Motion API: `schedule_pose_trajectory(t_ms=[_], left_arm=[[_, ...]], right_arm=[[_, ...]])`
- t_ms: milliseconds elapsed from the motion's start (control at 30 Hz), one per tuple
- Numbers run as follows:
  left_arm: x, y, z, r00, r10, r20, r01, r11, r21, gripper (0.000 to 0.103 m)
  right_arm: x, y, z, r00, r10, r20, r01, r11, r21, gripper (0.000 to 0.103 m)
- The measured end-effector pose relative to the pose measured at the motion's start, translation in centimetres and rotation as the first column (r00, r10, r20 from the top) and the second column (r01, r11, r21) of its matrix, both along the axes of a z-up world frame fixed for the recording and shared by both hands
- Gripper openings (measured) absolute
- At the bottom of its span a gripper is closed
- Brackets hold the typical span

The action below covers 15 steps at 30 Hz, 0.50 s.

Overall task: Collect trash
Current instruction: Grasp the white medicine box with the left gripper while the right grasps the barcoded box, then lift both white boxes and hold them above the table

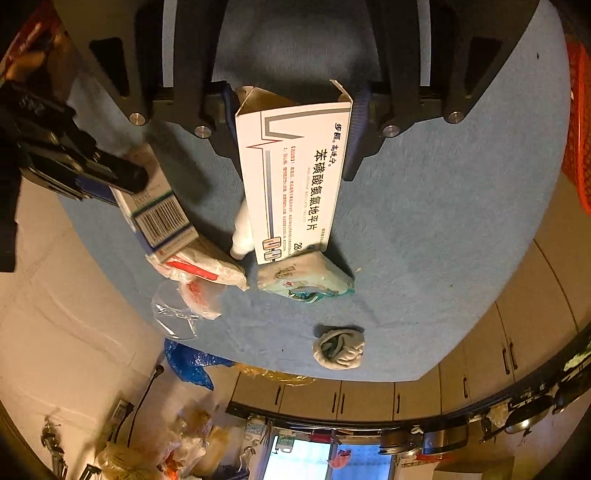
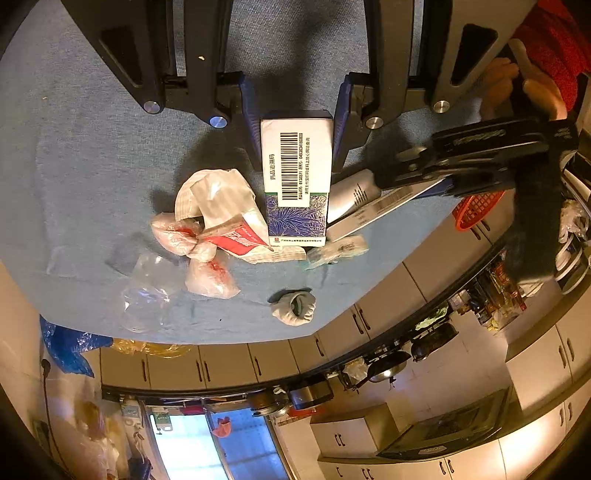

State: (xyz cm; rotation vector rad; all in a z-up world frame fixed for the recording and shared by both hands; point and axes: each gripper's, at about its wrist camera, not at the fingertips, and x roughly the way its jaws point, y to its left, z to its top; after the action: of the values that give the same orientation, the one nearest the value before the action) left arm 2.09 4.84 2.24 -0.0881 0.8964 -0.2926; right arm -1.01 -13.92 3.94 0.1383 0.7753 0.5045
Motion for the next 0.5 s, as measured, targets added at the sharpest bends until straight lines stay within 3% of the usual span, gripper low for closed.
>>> schedule_pose_trajectory(t_ms=[500], left_arm=[[-6.0,2.4,1.1,0.993,0.056,0.103,-0.058,0.998,0.014,0.046]], right_arm=[[-2.5,2.8,0.2,1.0,0.007,0.004,-0.006,0.999,-0.052,0.037]])
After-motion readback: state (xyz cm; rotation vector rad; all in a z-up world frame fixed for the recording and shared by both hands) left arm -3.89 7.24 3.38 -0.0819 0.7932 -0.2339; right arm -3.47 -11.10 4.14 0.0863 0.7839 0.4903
